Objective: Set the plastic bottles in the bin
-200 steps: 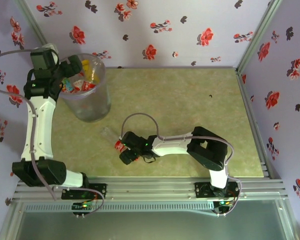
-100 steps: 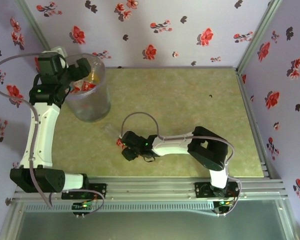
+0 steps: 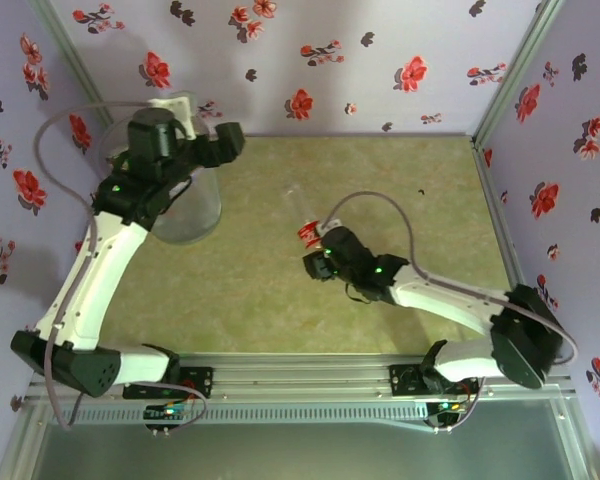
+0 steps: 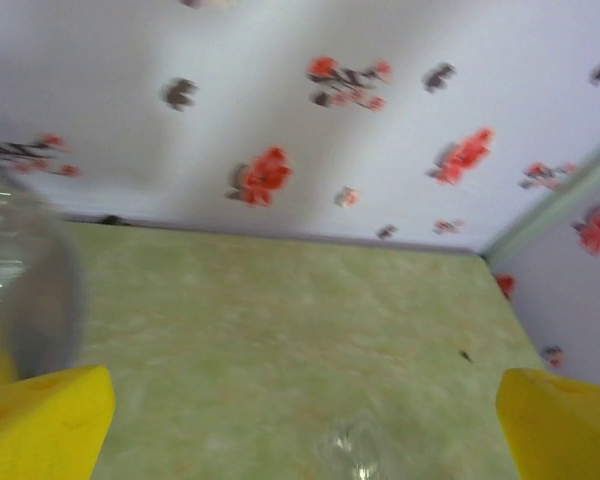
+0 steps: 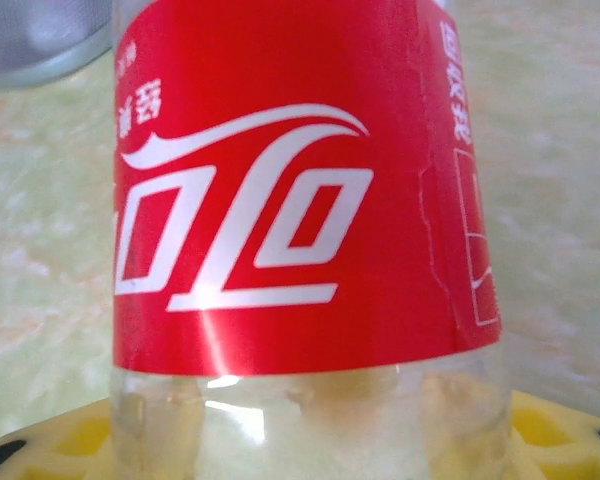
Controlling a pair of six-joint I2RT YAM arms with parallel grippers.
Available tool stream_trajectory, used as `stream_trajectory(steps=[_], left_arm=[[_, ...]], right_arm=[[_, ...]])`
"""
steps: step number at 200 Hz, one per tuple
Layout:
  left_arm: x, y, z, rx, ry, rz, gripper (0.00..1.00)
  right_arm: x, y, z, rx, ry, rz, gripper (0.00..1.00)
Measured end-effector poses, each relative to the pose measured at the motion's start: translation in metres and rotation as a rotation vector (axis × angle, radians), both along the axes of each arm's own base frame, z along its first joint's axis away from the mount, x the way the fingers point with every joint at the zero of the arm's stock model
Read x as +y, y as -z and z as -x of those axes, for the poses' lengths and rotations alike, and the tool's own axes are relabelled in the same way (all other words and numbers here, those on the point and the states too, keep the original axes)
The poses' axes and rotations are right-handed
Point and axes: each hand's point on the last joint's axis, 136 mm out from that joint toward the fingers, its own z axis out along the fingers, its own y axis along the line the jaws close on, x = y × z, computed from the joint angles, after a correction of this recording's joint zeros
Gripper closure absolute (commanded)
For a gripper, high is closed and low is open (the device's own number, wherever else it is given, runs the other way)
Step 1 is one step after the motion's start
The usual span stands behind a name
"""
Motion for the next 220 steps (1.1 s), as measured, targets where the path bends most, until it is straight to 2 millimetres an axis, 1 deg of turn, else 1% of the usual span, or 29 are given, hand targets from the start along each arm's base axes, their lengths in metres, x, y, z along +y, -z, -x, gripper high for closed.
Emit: stream_trajectory(steps=[19, 27, 37, 56, 61, 79, 94, 109, 132, 145, 152, 166, 172, 199, 220], left_arm=[[-0.042, 0.015, -0.004, 0.037, 0.089, 0.036, 0.0], [-0.06, 0.025, -0.008, 0.062, 0.129, 0.068, 0.0], [-0.078, 0.039, -0.013, 0.099, 0.169, 0.108, 0.0], [-0.104, 0.071, -0.026, 0.186, 0.219, 0.19, 0.0], [-0.111, 0.08, -0.028, 0.21, 0.23, 0.211, 0.0], [-0.131, 0.107, -0.032, 0.287, 0.262, 0.274, 0.0], [-0.149, 0.121, -0.031, 0.329, 0.292, 0.316, 0.0], [-0.165, 0.128, -0.025, 0.353, 0.326, 0.347, 0.0], [-0.184, 0.128, -0.017, 0.368, 0.371, 0.392, 0.01], [-0.192, 0.129, -0.015, 0.372, 0.387, 0.41, 0.01], [-0.194, 0.131, -0.015, 0.377, 0.387, 0.416, 0.02], [-0.196, 0.137, -0.016, 0.393, 0.383, 0.431, 0.1], [-0.197, 0.14, -0.016, 0.398, 0.382, 0.433, 0.11], [-0.202, 0.155, -0.016, 0.434, 0.38, 0.447, 0.16], [-0.207, 0.161, -0.016, 0.45, 0.386, 0.457, 0.2]], right_arm=[[-0.027, -0.007, -0.009, -0.03, 0.082, -0.056, 0.5], [-0.035, -0.01, -0.011, -0.043, 0.108, -0.078, 0.5], [-0.041, -0.014, -0.014, -0.06, 0.129, -0.097, 0.5], [-0.042, -0.023, -0.019, -0.087, 0.142, -0.129, 0.5], [-0.042, -0.025, -0.02, -0.092, 0.143, -0.135, 0.52], [-0.038, -0.028, -0.021, -0.099, 0.133, -0.154, 0.53], [-0.035, -0.029, -0.021, -0.099, 0.124, -0.167, 0.53], [-0.032, -0.03, -0.022, -0.099, 0.114, -0.179, 0.53], [-0.028, -0.029, -0.022, -0.098, 0.102, -0.19, 0.53], [-0.027, -0.028, -0.023, -0.094, 0.102, -0.188, 0.53], [-0.028, -0.026, -0.024, -0.092, 0.105, -0.186, 0.53], [-0.029, -0.024, -0.025, -0.088, 0.111, -0.185, 0.53], [-0.029, -0.023, -0.025, -0.086, 0.113, -0.186, 0.53], [-0.029, -0.023, -0.025, -0.087, 0.113, -0.189, 0.53], [-0.025, -0.025, -0.025, -0.09, 0.1, -0.204, 0.53]])
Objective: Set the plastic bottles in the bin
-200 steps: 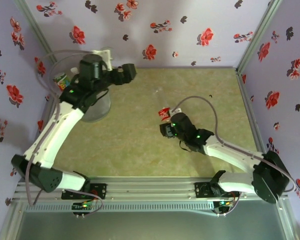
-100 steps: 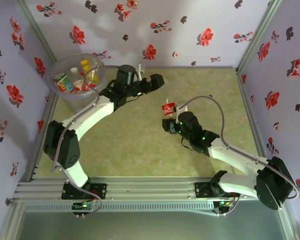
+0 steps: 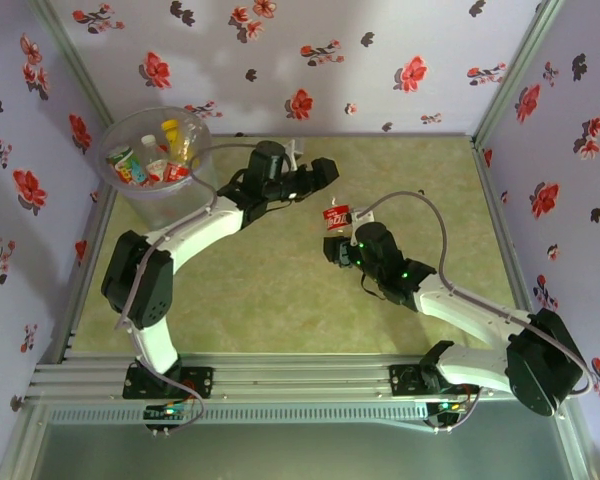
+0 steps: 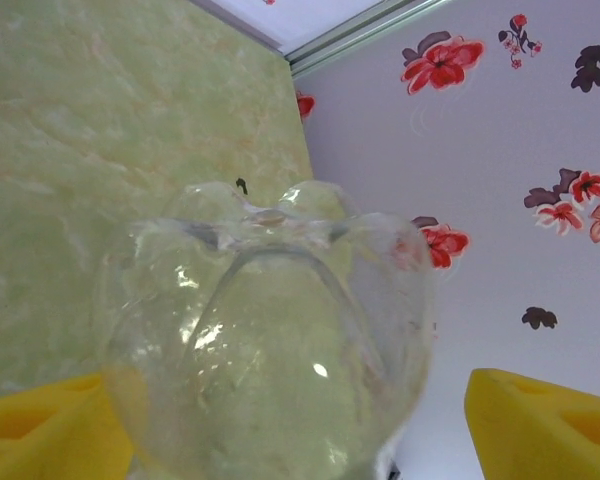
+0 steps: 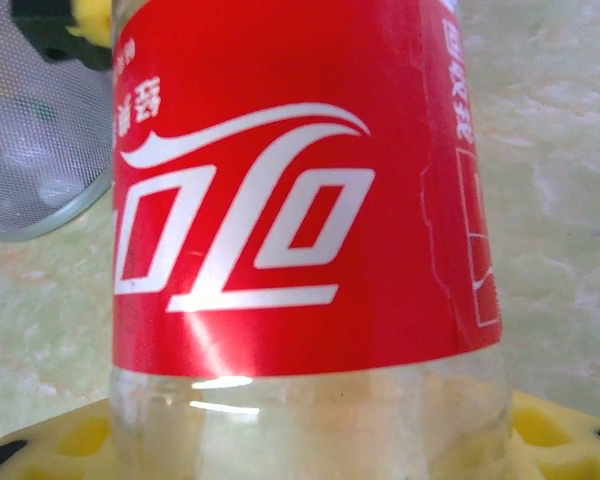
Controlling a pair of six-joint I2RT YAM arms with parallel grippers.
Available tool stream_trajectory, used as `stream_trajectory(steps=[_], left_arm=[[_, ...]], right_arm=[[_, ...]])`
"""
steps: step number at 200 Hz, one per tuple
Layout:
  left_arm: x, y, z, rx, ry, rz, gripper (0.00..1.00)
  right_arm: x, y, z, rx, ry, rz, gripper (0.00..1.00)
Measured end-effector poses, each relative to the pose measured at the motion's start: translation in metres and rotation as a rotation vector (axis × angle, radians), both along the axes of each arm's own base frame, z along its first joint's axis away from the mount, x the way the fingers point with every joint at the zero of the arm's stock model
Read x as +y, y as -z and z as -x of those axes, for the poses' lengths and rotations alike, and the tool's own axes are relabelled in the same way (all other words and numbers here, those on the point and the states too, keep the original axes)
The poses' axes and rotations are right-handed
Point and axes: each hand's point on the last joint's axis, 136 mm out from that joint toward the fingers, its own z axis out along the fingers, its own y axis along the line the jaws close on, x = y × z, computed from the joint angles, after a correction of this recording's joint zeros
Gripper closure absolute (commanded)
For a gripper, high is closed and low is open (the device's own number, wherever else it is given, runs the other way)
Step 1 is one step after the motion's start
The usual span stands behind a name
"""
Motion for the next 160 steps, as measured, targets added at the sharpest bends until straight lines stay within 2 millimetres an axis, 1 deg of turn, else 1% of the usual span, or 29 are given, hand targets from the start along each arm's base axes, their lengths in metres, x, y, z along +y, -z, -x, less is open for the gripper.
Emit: stream_trajectory(steps=[16, 50, 63, 67, 76, 87, 103, 107, 138, 160], left_arm=[[-0.003, 0.003, 0.001, 0.009, 0.006, 0.006, 0.24], [-0.003, 0.006, 0.001, 0.015, 0.0, 0.017, 0.45], [-0.002, 0.007, 0.0, 0.016, -0.002, 0.015, 0.5], [-0.002, 0.007, 0.0, 0.016, -0.002, 0.016, 0.5], [-0.002, 0.008, 0.0, 0.014, -0.002, 0.014, 0.52], [-0.002, 0.008, 0.0, 0.013, -0.002, 0.015, 0.52], [-0.003, 0.008, 0.0, 0.016, 0.001, 0.017, 0.53], [-0.003, 0.007, 0.001, 0.016, 0.002, 0.018, 0.53], [0.003, 0.007, -0.004, 0.017, -0.006, 0.02, 0.56], [0.016, 0.006, -0.017, 0.009, -0.035, 0.01, 0.56]], right_arm=[[0.002, -0.001, 0.0, -0.002, -0.007, -0.008, 0.53], [0.004, 0.0, -0.001, -0.003, -0.01, -0.01, 0.52], [0.004, 0.001, -0.001, -0.002, -0.01, -0.009, 0.5], [0.004, 0.0, -0.001, -0.002, -0.01, -0.009, 0.48], [0.004, 0.0, -0.001, -0.002, -0.01, -0.009, 0.41], [0.004, 0.0, -0.002, -0.002, -0.009, -0.011, 0.28], [0.005, 0.001, -0.001, -0.003, -0.016, -0.007, 0.05], [0.004, 0.001, -0.001, -0.004, -0.016, -0.007, 0.01], [0.002, -0.002, 0.003, -0.006, -0.028, 0.002, 0.01], [-0.003, -0.02, 0.009, -0.035, -0.028, -0.023, 0.01]])
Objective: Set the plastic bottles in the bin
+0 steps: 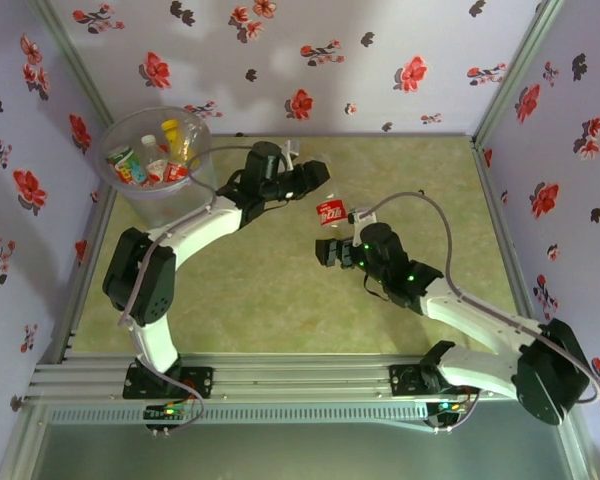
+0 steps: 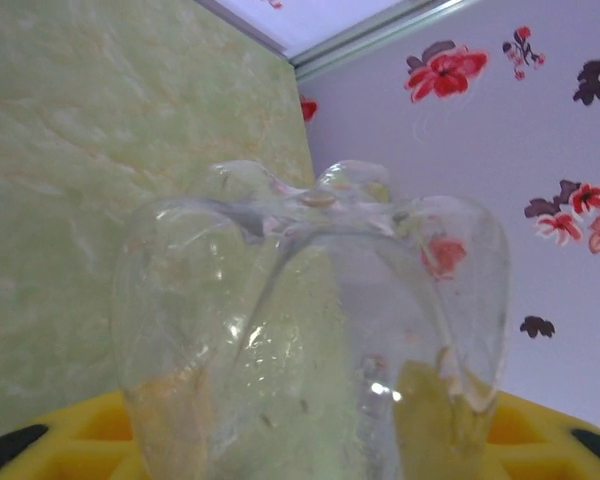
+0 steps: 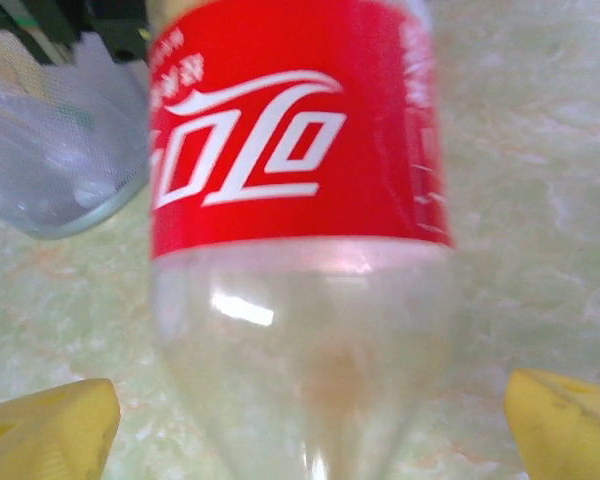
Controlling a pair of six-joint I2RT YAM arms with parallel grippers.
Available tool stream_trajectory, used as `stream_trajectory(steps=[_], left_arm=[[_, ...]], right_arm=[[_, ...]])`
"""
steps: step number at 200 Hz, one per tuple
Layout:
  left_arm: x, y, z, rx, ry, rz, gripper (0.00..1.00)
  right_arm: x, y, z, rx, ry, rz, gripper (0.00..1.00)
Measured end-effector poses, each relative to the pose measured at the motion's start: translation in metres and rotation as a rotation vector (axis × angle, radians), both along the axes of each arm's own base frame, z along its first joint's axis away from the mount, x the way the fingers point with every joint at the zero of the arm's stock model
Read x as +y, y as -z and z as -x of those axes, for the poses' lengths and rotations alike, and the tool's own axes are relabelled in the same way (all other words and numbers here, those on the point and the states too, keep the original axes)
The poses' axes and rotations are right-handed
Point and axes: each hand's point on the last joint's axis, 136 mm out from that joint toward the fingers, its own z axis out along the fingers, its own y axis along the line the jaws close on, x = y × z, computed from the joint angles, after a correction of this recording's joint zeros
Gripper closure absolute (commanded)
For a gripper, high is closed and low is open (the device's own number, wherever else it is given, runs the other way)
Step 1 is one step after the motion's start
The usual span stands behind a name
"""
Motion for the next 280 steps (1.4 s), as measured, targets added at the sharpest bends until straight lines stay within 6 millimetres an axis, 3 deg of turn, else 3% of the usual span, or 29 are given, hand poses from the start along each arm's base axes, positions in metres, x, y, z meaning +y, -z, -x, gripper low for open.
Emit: stream_trajectory(steps=[26, 54, 86, 127, 155, 179, 199, 247, 280], left_arm=[[0.017, -0.026, -0.021, -0.053, -0.033, -0.009, 0.61], [0.04, -0.088, -0.045, -0.185, -0.08, -0.002, 0.71], [0.083, -0.164, -0.056, -0.329, -0.157, 0.003, 0.79], [0.157, -0.244, -0.05, -0.487, -0.305, -0.039, 0.94], [0.237, -0.28, -0.041, -0.549, -0.494, -0.078, 0.97], [0.305, -0.299, -0.034, -0.578, -0.661, -0.14, 0.99], [0.346, -0.305, -0.029, -0.576, -0.762, -0.196, 1.0], [0.403, -0.302, -0.026, -0.516, -0.854, -0.349, 1.0], [0.444, -0.272, -0.033, -0.415, -0.901, -0.444, 1.0]], right_arm=[[-0.009, -0.027, 0.009, -0.048, 0.004, -0.04, 0.01], [-0.023, -0.046, 0.015, -0.092, 0.036, -0.052, 0.01], [-0.032, -0.04, 0.018, -0.082, 0.056, -0.009, 0.01], [-0.03, -0.029, 0.016, -0.055, 0.056, 0.016, 0.01], [-0.029, -0.024, 0.015, -0.044, 0.055, 0.026, 0.01], [-0.029, -0.022, 0.014, -0.04, 0.055, 0.03, 0.01], [-0.029, -0.021, 0.014, -0.038, 0.055, 0.032, 0.01], [-0.026, -0.009, 0.012, -0.009, 0.05, 0.057, 0.01], [-0.027, -0.007, 0.013, -0.005, 0.05, 0.061, 0.01]])
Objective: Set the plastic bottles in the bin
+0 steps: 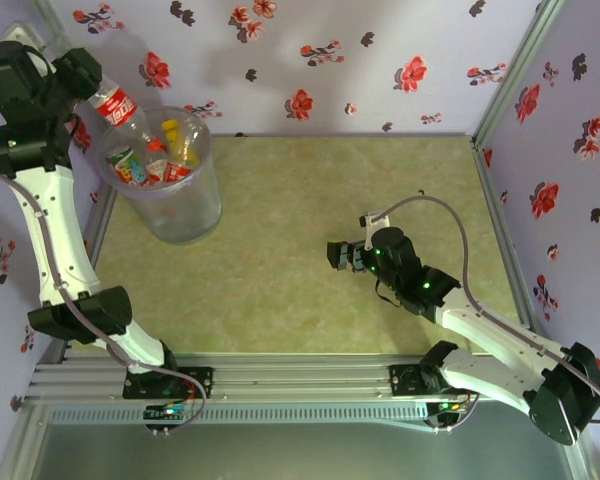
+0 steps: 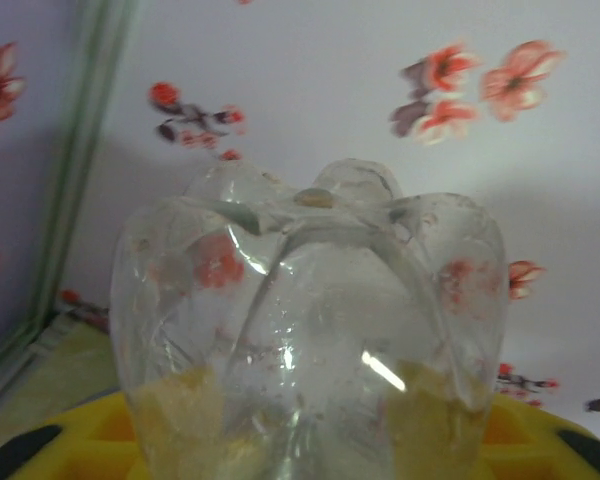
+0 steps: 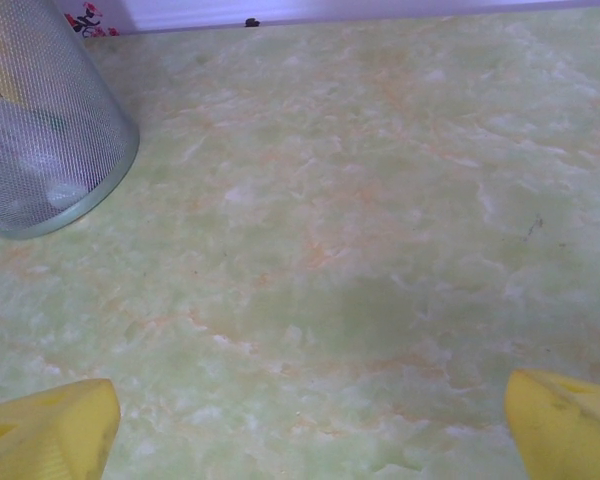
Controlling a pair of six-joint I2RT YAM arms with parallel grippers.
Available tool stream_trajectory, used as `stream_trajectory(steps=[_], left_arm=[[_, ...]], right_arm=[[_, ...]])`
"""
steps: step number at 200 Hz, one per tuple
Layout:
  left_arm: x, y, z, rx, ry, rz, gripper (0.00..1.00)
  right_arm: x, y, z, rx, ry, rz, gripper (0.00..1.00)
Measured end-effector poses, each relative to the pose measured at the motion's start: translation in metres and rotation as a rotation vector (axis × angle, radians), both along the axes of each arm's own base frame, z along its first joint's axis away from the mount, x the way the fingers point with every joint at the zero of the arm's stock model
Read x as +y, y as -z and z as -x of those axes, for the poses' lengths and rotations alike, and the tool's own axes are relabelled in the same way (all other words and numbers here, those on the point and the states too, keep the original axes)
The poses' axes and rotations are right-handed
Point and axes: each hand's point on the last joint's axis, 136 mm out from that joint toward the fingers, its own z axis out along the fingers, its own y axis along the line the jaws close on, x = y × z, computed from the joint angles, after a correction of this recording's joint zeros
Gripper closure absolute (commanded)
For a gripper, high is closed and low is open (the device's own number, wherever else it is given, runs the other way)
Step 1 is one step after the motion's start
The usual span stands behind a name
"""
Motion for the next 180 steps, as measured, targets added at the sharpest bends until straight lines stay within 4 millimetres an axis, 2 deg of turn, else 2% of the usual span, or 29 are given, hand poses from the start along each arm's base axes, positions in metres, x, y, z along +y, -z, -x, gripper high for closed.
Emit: stream_trajectory(steps=[17, 45, 103, 126, 165, 180], left_arm=[[0.01, 0.021, -0.005, 0.07, -0.012, -0.018, 1.0], [0.012, 0.051, -0.012, 0.169, 0.008, -0.06, 1.0], [0.012, 0.094, -0.025, 0.284, 0.063, -0.158, 0.99], [0.003, 0.111, -0.034, 0.32, 0.104, -0.193, 0.97], [-0.023, 0.144, -0.05, 0.394, 0.199, -0.236, 0.95], [-0.03, 0.158, -0.055, 0.428, 0.225, -0.242, 0.92]], right_arm=[[-0.001, 0.004, 0.001, 0.007, 0.0, 0.006, 0.01], [-0.002, 0.009, 0.002, 0.016, 0.0, 0.014, 0.01], [-0.001, 0.014, 0.002, 0.027, 0.0, 0.023, 0.01], [-0.001, 0.017, 0.001, 0.036, 0.0, 0.031, 0.01], [0.0, 0.023, 0.0, 0.049, 0.0, 0.042, 0.01], [0.0, 0.023, 0.0, 0.049, 0.0, 0.043, 0.01]])
